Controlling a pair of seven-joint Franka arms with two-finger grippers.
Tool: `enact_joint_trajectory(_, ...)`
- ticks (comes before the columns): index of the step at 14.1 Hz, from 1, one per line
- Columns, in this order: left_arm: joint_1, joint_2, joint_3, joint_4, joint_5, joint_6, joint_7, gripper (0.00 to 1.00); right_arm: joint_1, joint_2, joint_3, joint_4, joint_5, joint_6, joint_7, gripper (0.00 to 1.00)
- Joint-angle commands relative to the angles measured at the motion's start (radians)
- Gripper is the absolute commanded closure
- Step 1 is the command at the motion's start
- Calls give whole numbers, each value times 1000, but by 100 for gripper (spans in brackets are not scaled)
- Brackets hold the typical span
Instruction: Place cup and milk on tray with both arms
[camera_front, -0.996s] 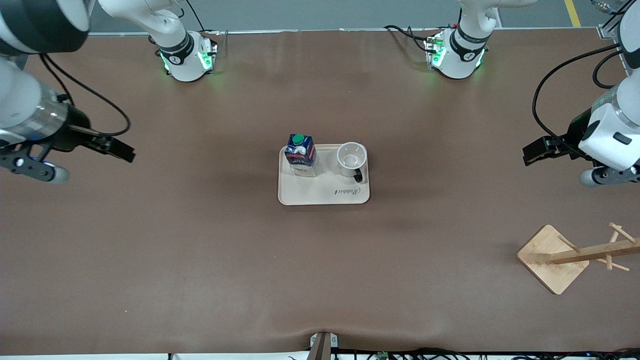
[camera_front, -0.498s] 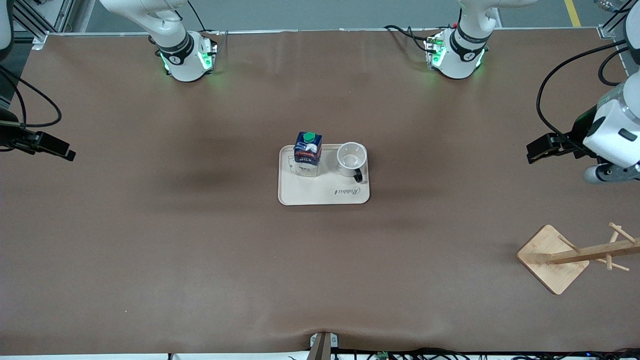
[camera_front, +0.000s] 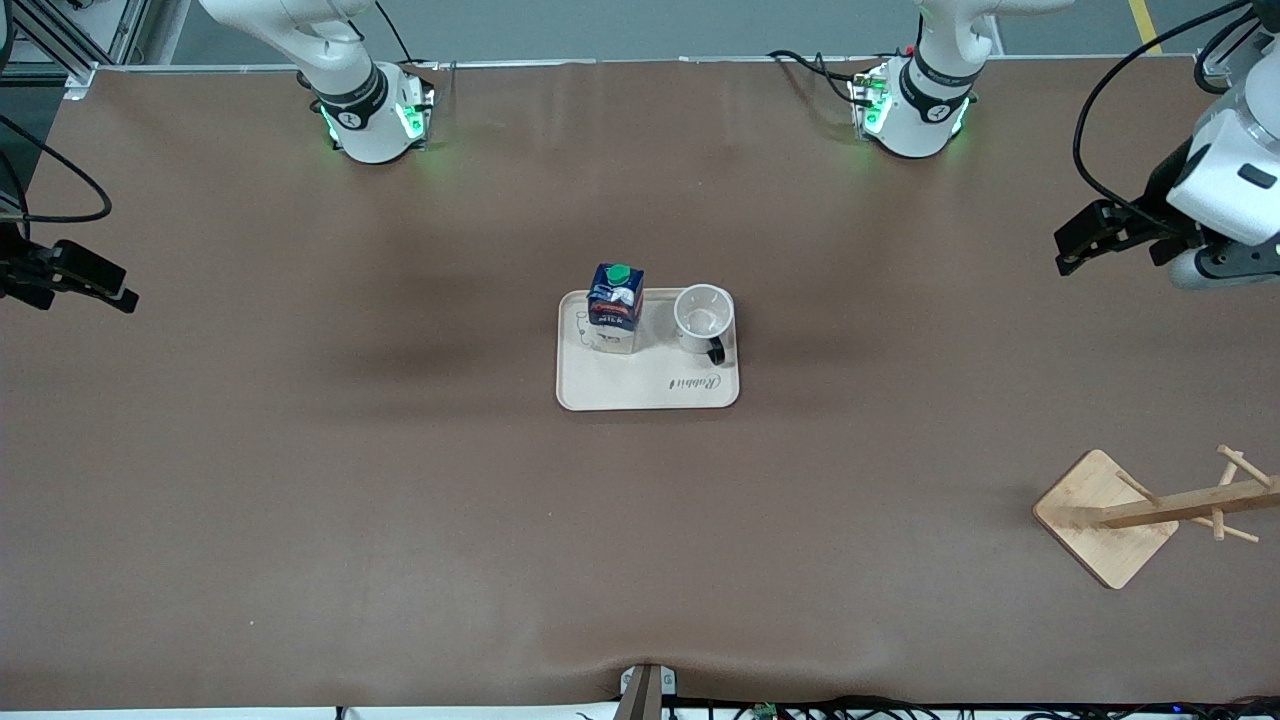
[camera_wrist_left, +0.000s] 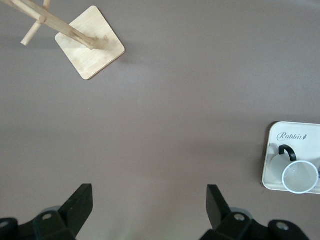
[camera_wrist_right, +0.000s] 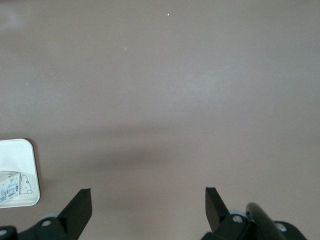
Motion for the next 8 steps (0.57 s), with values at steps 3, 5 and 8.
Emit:
enact_joint_trajectory(3, -2, -23, -7, -37, 5, 21, 12, 0, 4, -13, 5, 3, -4, -7, -14, 0)
enact_joint_trajectory(5, 1, -23, -7, -37, 5, 21, 14, 0, 4, -13, 5, 3, -4, -11, -14, 0)
enact_joint_trajectory(8, 9, -24, -7, -37, 3, 17, 20, 0, -17, -15, 10, 3, 1, -10, -14, 0)
